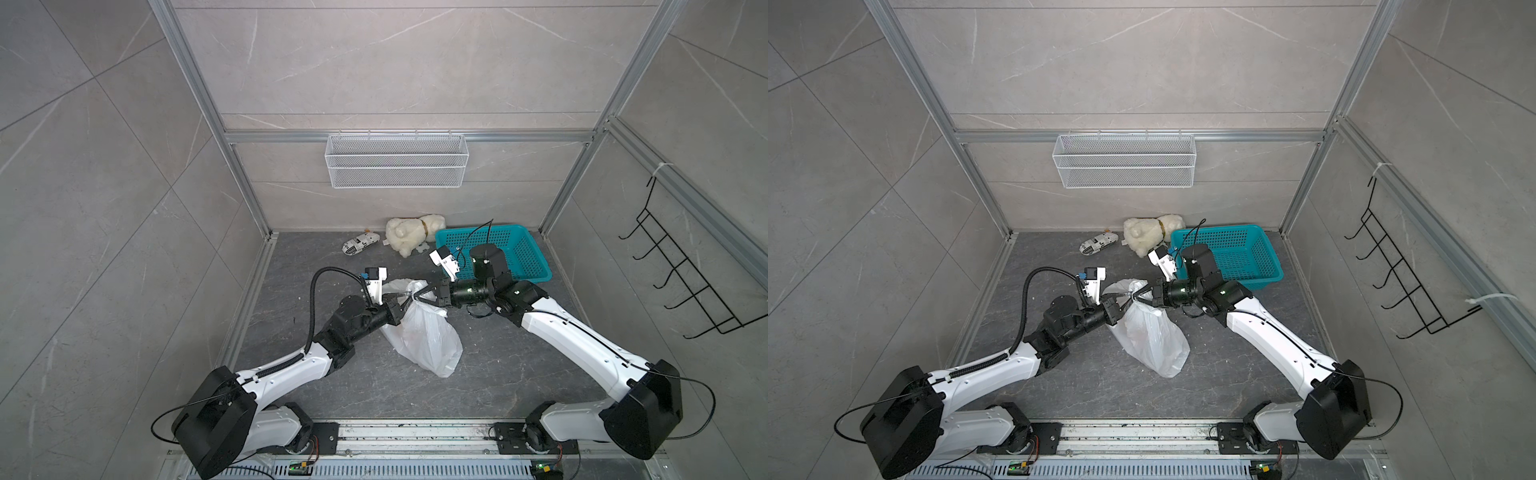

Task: Place the peach into a plastic bag & tie a knot
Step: Cross the plastic bag at the center of the board.

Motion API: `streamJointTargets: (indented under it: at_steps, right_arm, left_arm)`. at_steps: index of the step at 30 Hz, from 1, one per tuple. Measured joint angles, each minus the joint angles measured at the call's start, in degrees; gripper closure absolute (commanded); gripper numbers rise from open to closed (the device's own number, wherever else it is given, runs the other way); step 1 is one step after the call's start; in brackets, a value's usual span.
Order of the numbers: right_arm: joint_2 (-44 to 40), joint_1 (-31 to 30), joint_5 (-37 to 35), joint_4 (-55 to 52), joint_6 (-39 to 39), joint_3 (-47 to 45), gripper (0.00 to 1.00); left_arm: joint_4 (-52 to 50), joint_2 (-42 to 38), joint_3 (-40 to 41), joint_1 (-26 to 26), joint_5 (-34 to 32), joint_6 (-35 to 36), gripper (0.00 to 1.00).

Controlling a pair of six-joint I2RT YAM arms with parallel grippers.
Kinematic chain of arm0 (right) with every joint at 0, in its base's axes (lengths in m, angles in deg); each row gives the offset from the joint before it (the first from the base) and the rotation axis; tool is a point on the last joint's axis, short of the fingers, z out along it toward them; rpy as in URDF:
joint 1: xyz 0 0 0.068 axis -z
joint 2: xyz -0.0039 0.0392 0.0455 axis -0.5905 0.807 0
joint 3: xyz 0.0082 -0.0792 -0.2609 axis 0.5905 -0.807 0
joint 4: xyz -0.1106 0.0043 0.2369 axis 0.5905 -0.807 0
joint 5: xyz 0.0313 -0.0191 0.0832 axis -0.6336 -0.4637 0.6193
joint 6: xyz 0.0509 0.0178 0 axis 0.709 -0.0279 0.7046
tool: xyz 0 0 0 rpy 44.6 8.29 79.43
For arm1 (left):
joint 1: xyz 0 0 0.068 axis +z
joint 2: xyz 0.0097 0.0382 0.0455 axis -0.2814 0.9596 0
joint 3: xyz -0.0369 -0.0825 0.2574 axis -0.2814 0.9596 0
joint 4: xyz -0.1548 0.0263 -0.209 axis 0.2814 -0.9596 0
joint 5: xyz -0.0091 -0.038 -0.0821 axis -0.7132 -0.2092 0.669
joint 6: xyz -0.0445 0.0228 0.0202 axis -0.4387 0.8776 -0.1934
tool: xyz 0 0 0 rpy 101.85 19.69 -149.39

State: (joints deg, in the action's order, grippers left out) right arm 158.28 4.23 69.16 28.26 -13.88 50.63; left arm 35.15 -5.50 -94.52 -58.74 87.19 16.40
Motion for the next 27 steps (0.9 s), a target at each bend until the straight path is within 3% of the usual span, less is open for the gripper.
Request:
streamJointTargets:
  at_steps: [6,15,27]
  right_arm:
    - [-3.39,-1.75,-2.25,2.05,1.36,-4.04,1.00]
    - [-4.66,-5.95,-7.82,3.50,2.73,-5.51,1.00]
    - [-6.32,-5.97,-17.18,-4.02,-2.23,-4.66,0.96]
  left_arm:
    - [3.28,0.94,0.26,0.00,0.31,-2.01,1.00]
    - [4.55,3.69,0.31,0.00,6.16,-4.09,0.99]
    - [-0.90,1.40,0.66,0.00,13.99,-4.33,1.00]
